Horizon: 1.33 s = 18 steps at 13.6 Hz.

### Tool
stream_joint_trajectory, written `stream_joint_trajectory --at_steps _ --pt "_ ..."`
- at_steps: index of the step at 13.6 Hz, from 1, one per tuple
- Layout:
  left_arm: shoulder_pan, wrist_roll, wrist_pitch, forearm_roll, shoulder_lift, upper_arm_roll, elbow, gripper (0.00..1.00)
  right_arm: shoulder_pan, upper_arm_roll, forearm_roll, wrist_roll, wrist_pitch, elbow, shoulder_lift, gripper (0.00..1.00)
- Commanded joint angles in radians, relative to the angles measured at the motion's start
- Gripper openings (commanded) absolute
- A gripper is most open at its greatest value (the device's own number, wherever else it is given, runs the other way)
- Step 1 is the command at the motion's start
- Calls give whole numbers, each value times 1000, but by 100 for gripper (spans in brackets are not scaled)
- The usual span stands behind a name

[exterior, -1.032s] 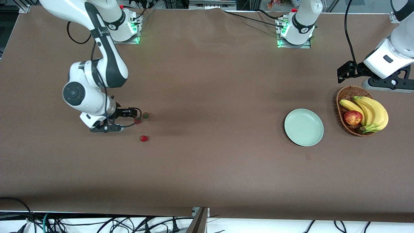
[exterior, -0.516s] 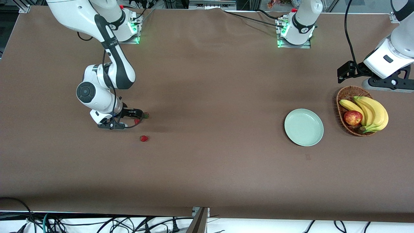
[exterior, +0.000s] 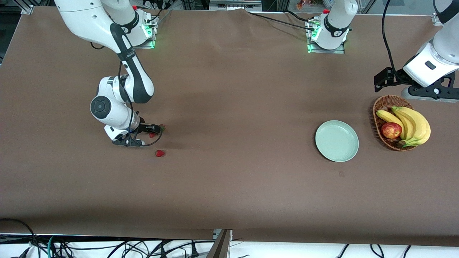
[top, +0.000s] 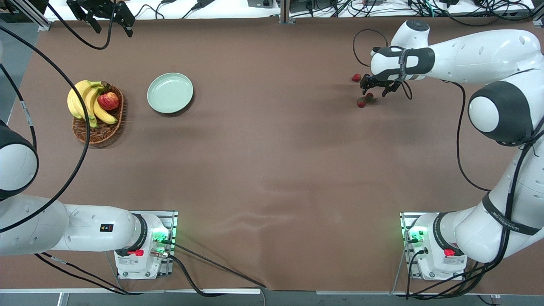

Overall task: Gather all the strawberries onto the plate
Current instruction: 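Reach the right gripper down toward the cluster of strawberries, then grasp a red strawberry with the right gripper and lift it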

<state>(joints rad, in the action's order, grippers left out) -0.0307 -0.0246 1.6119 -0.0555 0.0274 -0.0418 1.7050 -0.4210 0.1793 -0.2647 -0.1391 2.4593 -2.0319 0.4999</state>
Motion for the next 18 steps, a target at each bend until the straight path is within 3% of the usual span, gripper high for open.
stream_joint_trajectory --at_steps 1,3,5,9,11,14,16,18 --pt "-5 -5 -21 17 -17 7 -33 100 1 -1 -19 -4 23 18 25 80" --pt "-5 -5 -21 17 -17 7 -33 100 1 -1 -19 -5 40 25 38 77" --pt "-5 -5 -21 17 -17 7 -33 100 1 -1 -19 -4 40 24 42 67" --pt "-5 -5 -21 17 -17 7 -33 100 -1 -1 -19 -4 35 25 40 31" --pt "-5 -5 -21 17 -17 7 -33 100 -1 -1 -19 1 30 25 35 20" --pt "-5 -5 -21 17 -17 7 -33 100 -1 -1 -22 3 -87 91 -6 19" --pt "-5 -5 -21 17 -17 7 -33 100 -7 -30 -27 -136 -306 232 -20 19" --pt "-5 -5 -21 17 -17 7 -33 100 -19 -84 -28 -265 -408 359 -14 19"
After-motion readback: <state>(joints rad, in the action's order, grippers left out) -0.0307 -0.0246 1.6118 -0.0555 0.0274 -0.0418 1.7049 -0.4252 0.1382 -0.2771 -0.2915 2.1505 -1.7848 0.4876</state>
